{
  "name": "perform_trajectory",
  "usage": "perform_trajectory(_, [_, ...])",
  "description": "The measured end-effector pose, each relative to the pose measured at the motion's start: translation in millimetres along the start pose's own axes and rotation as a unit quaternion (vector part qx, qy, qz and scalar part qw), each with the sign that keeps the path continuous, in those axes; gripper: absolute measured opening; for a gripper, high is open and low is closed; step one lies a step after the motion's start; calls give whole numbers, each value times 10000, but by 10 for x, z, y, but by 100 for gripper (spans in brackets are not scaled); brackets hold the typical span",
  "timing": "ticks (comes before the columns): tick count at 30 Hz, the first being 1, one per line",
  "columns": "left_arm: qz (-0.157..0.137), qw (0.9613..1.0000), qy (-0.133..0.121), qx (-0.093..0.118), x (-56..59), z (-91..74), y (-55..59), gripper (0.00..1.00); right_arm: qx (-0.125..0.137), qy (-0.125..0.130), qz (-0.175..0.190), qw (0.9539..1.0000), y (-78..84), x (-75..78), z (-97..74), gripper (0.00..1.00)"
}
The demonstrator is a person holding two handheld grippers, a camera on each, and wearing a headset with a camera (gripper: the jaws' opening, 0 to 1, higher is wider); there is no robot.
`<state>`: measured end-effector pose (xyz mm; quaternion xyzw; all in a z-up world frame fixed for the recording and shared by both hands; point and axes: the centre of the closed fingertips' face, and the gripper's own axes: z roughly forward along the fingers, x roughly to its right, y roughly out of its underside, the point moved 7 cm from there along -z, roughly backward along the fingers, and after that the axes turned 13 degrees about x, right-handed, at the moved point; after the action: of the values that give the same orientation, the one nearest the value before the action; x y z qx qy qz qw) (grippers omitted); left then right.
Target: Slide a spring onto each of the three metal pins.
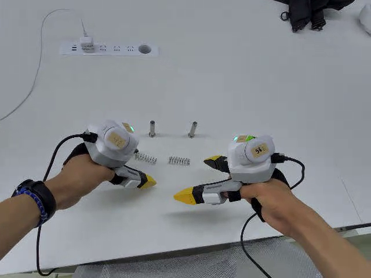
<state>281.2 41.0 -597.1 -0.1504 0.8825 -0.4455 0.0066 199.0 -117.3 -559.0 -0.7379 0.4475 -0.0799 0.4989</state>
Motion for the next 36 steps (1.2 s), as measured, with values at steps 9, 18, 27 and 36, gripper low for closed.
perform_trajectory(9, [170,9998,-12,-60,62,-48,65,43,-13,1,36,10000,26,-7,-8,81])
perform_trajectory(18, [702,9972,28,-270,111,-69,127,23,-25,-47,42,10000,29,-35,0,81])
perform_trajectory(27, [965,9943,35,-452,147,-80,139,11,-37,-49,8,10000,3,-34,-19,80])
perform_trajectory(36, [374,9987,-170,-313,167,-198,173,10,21,-92,-11,10000,-53,-59,-34,78])
